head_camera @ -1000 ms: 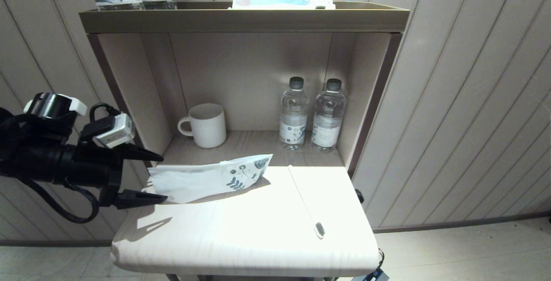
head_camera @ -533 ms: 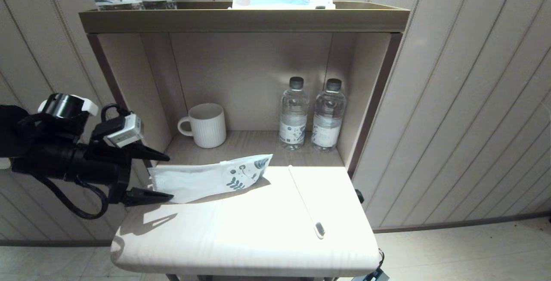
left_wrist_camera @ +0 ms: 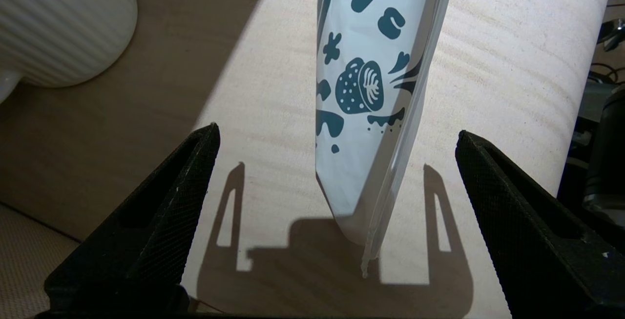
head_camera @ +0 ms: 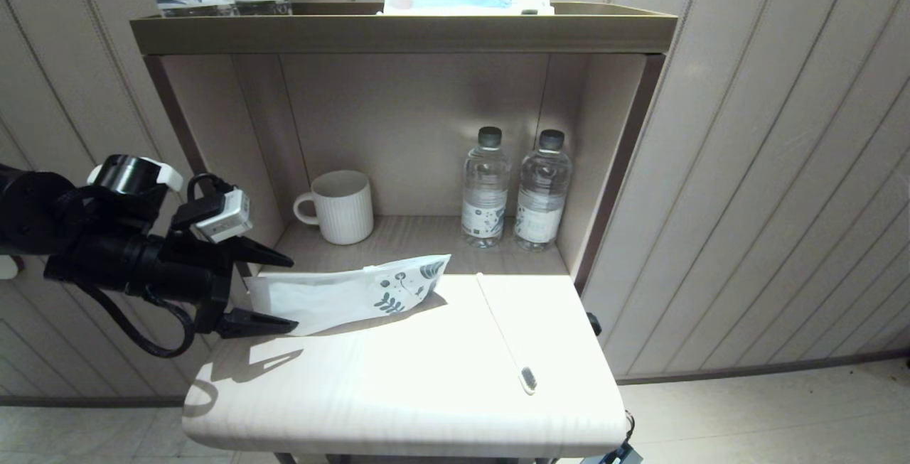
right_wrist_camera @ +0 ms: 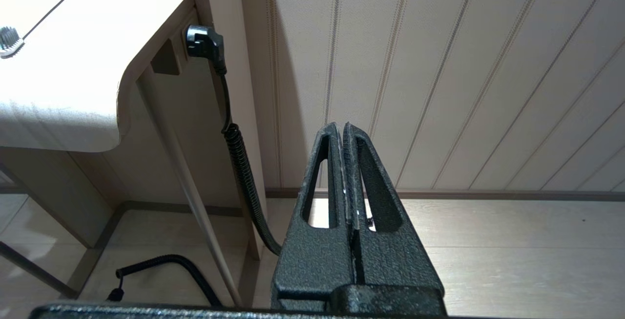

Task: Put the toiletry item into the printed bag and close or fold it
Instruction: Pick up the storage bag

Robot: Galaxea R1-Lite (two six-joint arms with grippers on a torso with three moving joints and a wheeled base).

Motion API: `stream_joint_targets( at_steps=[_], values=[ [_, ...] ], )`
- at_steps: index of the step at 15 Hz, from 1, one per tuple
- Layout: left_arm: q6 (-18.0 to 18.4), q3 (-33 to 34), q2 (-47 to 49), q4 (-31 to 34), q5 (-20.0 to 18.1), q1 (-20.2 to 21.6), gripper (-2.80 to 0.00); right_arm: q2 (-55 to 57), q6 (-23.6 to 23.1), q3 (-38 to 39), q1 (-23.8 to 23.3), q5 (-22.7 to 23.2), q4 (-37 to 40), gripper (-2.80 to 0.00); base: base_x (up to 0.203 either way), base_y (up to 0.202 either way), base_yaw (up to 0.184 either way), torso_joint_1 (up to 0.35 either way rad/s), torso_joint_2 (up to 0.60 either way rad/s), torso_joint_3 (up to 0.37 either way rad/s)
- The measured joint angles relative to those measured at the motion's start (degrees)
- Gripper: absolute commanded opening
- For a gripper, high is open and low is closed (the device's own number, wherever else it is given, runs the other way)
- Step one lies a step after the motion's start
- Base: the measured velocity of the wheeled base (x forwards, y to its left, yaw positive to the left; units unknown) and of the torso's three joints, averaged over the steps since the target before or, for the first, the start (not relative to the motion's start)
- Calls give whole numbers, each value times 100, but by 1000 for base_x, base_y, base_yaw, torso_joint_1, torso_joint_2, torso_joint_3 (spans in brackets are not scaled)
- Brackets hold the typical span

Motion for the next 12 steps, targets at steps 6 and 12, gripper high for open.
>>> stream_joint_targets(
  at_steps=[6,12],
  values=[
    [11,83,-16,-33,5,0,0,0,0,0,0,1,0,-280,0,0,0,0,0,0],
    [48,168,-60,-46,16,-2,0,0,0,0,0,1,0,-280,0,0,0,0,0,0]
  ],
)
